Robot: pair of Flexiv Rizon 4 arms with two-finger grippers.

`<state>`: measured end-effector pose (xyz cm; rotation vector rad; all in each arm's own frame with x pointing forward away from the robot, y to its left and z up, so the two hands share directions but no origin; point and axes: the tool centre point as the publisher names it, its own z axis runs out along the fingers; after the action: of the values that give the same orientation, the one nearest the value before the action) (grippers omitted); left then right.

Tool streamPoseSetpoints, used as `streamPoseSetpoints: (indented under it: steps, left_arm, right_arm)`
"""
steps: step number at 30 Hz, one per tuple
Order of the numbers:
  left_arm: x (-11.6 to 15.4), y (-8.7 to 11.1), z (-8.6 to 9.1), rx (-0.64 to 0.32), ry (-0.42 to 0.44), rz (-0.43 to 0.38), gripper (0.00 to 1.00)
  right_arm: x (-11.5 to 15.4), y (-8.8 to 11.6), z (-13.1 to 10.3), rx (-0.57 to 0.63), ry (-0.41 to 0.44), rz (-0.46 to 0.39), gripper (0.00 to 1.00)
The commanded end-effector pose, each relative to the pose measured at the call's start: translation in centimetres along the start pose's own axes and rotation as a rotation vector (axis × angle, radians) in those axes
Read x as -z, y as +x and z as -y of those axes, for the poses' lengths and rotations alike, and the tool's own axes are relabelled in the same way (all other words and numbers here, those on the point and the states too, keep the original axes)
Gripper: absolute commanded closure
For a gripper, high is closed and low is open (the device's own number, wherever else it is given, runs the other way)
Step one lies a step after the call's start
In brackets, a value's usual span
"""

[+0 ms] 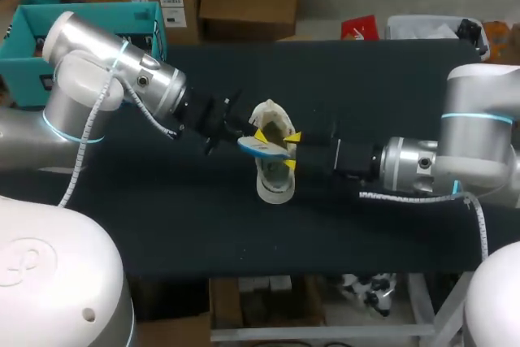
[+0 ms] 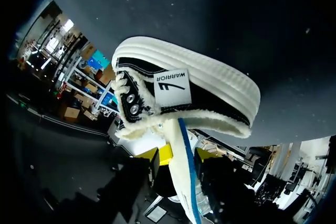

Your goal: Open the shoe tongue, take the insole out of the shoe, put the insole back into the shoe, and pack the shoe into the shoebox

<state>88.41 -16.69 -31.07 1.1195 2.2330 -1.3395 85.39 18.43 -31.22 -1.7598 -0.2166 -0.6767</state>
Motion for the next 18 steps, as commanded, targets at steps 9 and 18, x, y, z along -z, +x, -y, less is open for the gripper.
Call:
streamPoseSetpoints:
  steps: [9, 18]
  left_arm:
    - [-0.1, 0.2, -0.4, 0.019, -0.010, 0.021, 1.00]
    - [-0.8, -0.6, -2.9, 0.045, -0.014, 0.040, 1.00]
  right_arm:
    - [-0.9, 0.1, -0.6, 0.018, -0.006, 0.015, 1.00]
    - [-1.9, 0.7, -2.0, 0.022, -0.033, 0.038, 1.00]
